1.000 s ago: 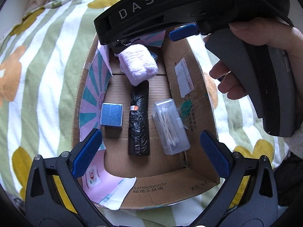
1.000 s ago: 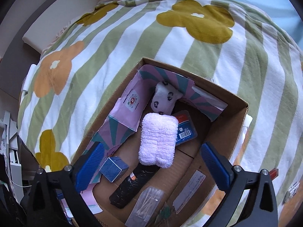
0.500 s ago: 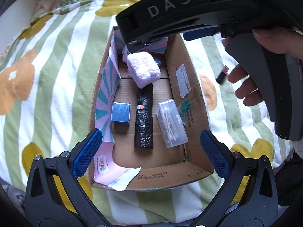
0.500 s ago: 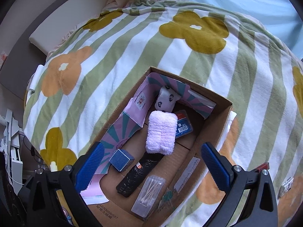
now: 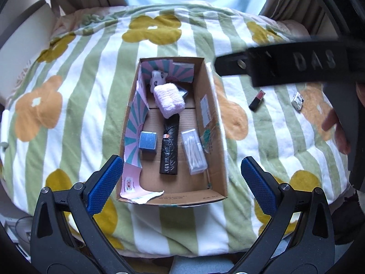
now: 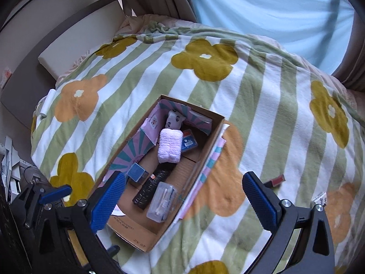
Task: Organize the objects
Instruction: 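Withdraw both open tools toward the lipstick and the printed tissue packet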
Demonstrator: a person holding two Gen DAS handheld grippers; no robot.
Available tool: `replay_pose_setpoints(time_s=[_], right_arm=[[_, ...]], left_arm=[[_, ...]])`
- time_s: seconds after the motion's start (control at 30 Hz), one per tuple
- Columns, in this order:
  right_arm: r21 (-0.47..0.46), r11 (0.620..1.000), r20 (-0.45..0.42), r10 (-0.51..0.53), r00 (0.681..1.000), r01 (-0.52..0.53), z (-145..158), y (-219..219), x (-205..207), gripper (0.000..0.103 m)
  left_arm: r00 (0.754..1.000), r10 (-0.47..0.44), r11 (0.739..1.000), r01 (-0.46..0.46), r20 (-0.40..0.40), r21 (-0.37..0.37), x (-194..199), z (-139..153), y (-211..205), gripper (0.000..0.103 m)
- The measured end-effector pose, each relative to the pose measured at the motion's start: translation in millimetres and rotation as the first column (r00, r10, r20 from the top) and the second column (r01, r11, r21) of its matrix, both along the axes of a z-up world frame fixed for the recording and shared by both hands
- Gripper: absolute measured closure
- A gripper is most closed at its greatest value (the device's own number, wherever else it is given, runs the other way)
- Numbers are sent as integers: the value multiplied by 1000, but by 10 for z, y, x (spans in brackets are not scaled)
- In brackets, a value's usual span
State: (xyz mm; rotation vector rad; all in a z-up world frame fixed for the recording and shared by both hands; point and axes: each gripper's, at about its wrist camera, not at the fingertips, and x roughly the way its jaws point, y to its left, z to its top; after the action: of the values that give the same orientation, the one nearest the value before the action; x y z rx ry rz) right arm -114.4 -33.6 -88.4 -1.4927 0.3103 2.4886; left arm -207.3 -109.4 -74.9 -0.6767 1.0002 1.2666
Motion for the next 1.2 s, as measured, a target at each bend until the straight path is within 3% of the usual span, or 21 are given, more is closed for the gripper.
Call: replay_pose_setpoints(time_s=[0.2,0.43,0.6,0.83,1.2], right_arm=[[56,991,-13,-118,993,119,181,190,620,1],[113,955,-44,-272,961,275,366,447,1457,1],[94,930,-56,-352,934,356,402,682,1888,1],[101,922,-71,-369,927,374,407,981,2184,1],[101,954,-70,-276,959,282,173,1649,2446,1]], left_arm=[[1000,1,1000,-1,-16,30,269,158,-110,0],[998,8,1000,-9,58,14,662,211,-176,0],[1000,-14,999,13,28,41,985,251,-201,0],[999,-28,999,28,34,25,1352,193,-164,0],[999,30,999,-29,17,-42,1989,-217,28,0]])
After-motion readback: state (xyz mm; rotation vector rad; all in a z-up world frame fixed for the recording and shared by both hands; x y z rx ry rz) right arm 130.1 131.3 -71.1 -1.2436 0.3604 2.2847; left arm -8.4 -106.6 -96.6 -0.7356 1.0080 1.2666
